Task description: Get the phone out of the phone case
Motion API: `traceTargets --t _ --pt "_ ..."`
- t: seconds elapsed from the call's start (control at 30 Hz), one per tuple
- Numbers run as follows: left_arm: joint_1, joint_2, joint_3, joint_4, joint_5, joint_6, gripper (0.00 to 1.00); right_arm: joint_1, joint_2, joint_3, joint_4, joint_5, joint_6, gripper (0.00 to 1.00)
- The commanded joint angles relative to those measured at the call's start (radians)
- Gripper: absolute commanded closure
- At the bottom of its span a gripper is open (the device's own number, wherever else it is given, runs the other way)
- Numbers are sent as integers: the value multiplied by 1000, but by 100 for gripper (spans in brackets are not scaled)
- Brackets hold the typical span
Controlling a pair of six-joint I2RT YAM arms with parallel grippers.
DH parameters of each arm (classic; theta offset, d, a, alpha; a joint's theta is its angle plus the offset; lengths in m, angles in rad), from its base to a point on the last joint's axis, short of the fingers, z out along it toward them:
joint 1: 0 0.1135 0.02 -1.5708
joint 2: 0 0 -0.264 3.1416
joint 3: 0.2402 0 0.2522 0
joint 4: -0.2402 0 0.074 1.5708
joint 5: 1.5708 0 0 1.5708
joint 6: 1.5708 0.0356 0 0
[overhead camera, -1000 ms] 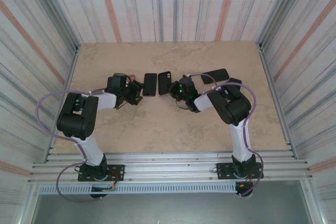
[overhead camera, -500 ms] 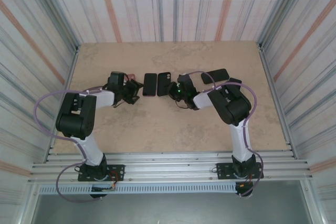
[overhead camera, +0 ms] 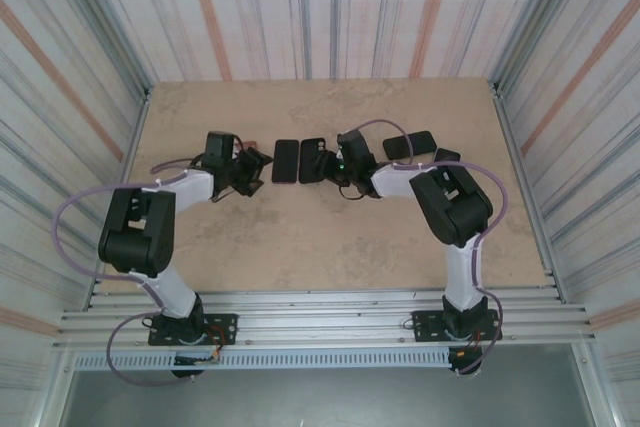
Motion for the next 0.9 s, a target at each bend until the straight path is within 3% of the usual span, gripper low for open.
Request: traceTargets --t 0.0,0.13,0.37,0.57,0.87 --pt "3 -77 56 -82 -4 79 21 -37 -92 26 -152 55 -115 32" --pt "-21 -118 101 -125 -2 156 15 -96 -147 55 -295 97 -175 27" --pt "-76 -142 140 -102 22 190 2 -214 -223 66 -467 196 -118 16" --pt "-115 -129 157 -56 42 180 1 -308 -238 101 -609 294 -21 2" --pt "-156 -84 180 -11 73 152 1 -393 -112 273 -791 361 79 1"
